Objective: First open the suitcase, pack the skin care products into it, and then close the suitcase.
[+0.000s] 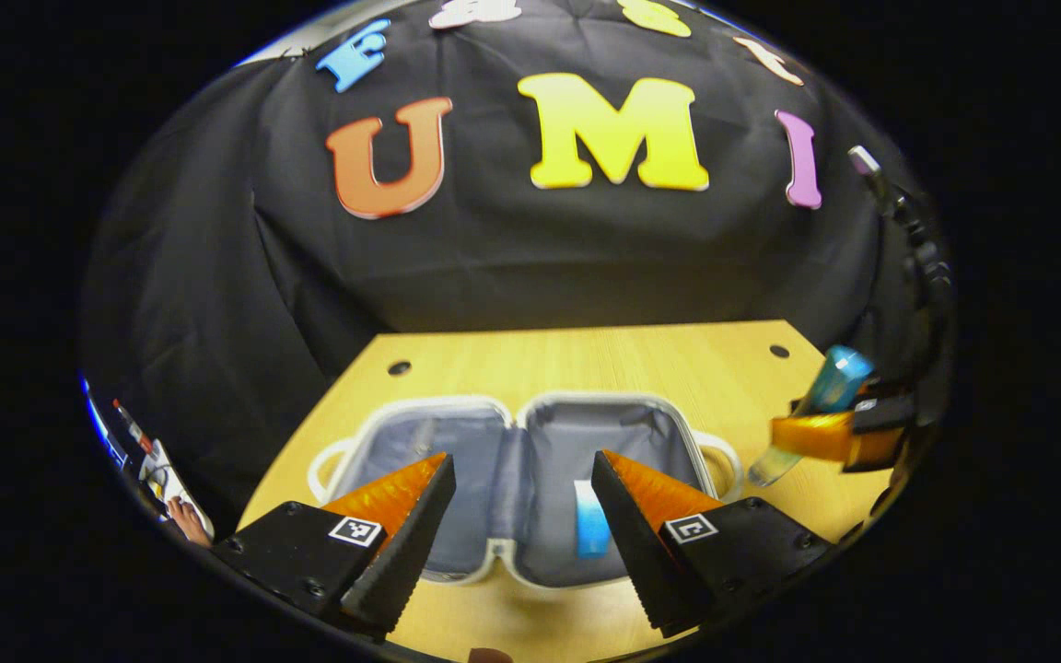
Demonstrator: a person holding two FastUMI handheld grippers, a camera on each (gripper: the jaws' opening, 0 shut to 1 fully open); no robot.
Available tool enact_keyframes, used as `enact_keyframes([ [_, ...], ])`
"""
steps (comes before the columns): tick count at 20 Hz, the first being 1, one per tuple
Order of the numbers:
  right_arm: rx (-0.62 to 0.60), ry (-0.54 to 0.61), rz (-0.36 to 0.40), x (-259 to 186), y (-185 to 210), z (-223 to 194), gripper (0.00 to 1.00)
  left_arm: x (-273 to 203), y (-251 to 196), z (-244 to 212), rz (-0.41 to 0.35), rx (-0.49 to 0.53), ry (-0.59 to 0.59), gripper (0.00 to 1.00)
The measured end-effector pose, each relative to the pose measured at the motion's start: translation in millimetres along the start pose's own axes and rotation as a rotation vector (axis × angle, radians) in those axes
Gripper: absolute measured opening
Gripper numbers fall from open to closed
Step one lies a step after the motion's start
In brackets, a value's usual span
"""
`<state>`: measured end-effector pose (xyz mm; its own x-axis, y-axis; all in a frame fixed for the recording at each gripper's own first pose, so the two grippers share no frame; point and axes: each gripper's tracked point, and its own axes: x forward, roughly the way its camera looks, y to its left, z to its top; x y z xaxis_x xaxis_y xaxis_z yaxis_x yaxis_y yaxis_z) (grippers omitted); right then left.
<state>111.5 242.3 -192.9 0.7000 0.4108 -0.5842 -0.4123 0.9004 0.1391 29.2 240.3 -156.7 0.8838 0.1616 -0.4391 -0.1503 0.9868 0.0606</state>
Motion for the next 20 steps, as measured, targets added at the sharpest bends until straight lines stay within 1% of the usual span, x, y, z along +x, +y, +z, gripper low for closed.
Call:
enact_keyframes([
  [1,-0.001,0.029,0.010,12.9,12.4,-6.3,0.34,-6.4,10.6,15.1,0.015,0.011,-0.049,0.95],
  [2,0.005,0.062,0.015,25.3,23.0,-13.6,0.35,-12.1,13.8,28.2,0.031,0.020,-0.099,0.95],
  [4,0.020,0.130,0.015,48.4,40.9,-32.1,0.35,-18.9,21.5,46.8,0.049,0.030,-0.188,0.95],
  [7,0.050,0.233,-0.027,74.8,51.8,-63.9,0.35,-33.1,31.9,66.4,0.052,0.013,-0.265,0.95],
  [9,0.080,0.292,-0.061,79.7,52.9,-81.4,0.35,-38.2,35.0,79.6,0.045,-0.006,-0.314,0.95],
  [11,0.102,0.325,-0.081,87.0,55.5,-90.3,0.36,-42.2,38.5,88.9,0.044,-0.006,-0.351,0.95],
  [13,0.114,0.352,-0.105,92.3,56.9,-96.9,0.33,-44.5,44.5,95.0,0.050,-0.011,-0.369,0.95],
  [14,0.122,0.344,-0.115,96.1,57.7,-93.5,0.36,-46.4,46.4,98.6,0.049,-0.018,-0.377,0.92],
  [15,0.129,0.344,-0.124,98.9,57.8,-90.4,0.33,-47.6,50.2,101.3,0.052,-0.028,-0.380,0.95],
  [16,0.138,0.348,-0.134,104.1,56.9,-88.4,0.35,-49.8,53.2,102.1,0.051,-0.040,-0.384,0.95],
  [19,0.200,0.377,-0.177,120.8,52.1,-83.1,0.35,-50.9,64.6,106.7,0.043,-0.075,-0.391,0.95],
  [20,0.216,0.391,-0.191,127.8,50.4,-82.9,0.33,-49.6,65.8,104.6,0.035,-0.087,-0.387,1.00],
])
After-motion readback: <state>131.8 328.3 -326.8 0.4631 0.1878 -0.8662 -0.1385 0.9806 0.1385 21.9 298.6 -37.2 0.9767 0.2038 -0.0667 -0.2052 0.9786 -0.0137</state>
